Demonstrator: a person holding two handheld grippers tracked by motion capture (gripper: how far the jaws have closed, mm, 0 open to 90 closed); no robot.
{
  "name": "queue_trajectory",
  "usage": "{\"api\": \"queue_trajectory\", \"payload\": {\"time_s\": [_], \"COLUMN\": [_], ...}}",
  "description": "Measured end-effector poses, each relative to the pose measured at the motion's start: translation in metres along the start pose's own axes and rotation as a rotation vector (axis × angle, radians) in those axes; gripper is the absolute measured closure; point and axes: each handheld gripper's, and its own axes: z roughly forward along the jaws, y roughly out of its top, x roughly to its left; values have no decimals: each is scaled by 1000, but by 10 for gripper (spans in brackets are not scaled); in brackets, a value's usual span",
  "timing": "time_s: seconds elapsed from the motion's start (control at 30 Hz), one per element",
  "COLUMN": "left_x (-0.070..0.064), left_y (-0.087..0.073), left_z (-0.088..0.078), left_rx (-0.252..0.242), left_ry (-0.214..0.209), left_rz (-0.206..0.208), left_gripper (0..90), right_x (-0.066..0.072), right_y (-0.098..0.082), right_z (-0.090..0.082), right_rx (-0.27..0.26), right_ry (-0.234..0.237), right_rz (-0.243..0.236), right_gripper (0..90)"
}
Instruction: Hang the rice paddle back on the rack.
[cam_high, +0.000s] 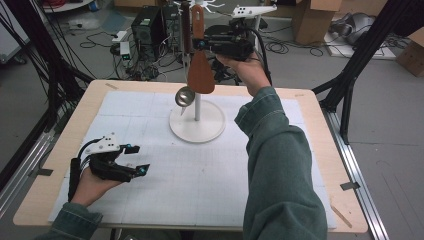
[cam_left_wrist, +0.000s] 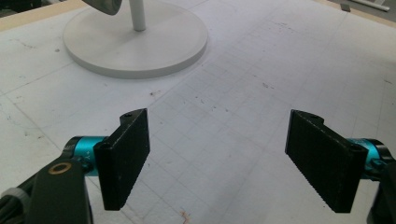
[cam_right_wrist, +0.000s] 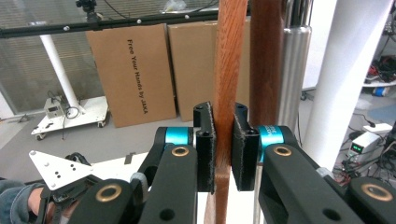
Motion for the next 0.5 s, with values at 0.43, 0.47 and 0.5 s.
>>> {"api": "queue_trajectory", "payload": {"time_s": [0.43, 0.47, 0.5], "left_x": [0, 0, 0], "left_y": [0, 0, 0], "left_z": [-1, -1, -1], "left_rx": [-6, -7, -8], "left_ry": [-4, -3, -3], "left_rz": [-6, -6, -9], "left_gripper": [226, 226, 226], "right_x": [-3, -3, -3], "right_y": [-5, -5, -5], "right_z": [3, 3, 3], "right_rx": [1, 0, 2], "right_ry": [-39, -44, -48], "right_rz": [22, 25, 26], "right_gripper": [792, 775, 766]}}
